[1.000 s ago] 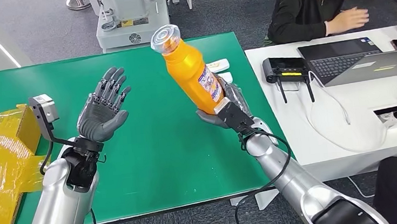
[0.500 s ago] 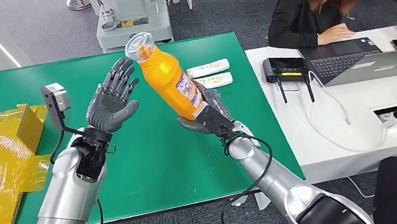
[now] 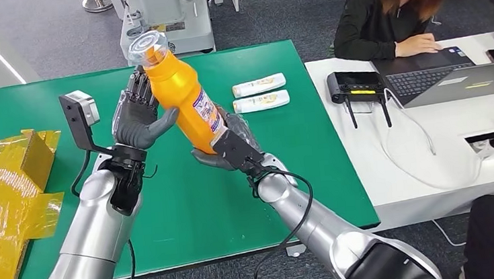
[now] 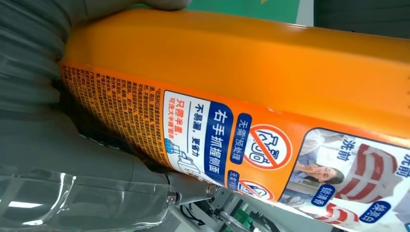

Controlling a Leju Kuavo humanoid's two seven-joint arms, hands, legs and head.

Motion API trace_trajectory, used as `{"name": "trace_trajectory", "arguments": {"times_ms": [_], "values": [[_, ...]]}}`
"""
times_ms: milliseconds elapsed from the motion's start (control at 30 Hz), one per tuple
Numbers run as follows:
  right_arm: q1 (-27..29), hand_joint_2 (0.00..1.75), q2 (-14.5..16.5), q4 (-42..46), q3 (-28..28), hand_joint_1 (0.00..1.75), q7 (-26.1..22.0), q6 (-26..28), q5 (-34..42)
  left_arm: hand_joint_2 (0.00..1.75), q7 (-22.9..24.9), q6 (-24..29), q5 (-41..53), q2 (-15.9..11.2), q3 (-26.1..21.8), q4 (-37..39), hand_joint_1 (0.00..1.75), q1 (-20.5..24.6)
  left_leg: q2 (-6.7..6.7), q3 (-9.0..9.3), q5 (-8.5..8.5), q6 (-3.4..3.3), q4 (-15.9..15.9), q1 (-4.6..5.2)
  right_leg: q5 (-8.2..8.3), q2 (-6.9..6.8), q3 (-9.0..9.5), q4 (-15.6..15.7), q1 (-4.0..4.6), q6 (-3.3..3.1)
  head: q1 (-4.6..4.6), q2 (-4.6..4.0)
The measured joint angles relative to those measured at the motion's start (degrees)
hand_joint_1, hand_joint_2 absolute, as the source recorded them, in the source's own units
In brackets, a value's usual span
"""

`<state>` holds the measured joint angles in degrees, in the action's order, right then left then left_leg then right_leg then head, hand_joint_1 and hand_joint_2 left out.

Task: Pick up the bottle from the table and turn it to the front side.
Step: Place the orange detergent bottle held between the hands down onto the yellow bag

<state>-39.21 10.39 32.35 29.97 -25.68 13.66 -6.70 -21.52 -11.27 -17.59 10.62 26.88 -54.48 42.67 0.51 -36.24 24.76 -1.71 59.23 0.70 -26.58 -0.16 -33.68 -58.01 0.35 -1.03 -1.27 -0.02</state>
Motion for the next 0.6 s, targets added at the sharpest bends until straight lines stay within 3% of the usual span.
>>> {"name": "trace_trajectory", "arguments": {"times_ms": [333, 600], "values": [[-0.2, 1.75, 0.4, -0.4, 0.3, 1.75, 1.3, -0.1, -1.6, 1.75, 1.1, -0.5, 1.0, 1.0, 0.0, 1.3, 0.00, 0.7, -0.01, 0.00, 0.00, 0.00, 0.0, 0.00, 0.00, 0.00, -0.01, 0.0, 0.00, 0.00, 0.00, 0.00], [0.2, 1.75, -0.8, -2.0, 1.6, 1.75, 3.1, 0.4, -5.9, 1.75, 5.0, -8.8, -1.8, -0.4, 0.0, 2.8, 0.00, 1.4, -0.03, 0.00, 0.00, 0.00, 0.0, -0.01, 0.00, 0.03, -0.03, 0.0, 0.00, 0.00, 0.01, 0.00]]}}
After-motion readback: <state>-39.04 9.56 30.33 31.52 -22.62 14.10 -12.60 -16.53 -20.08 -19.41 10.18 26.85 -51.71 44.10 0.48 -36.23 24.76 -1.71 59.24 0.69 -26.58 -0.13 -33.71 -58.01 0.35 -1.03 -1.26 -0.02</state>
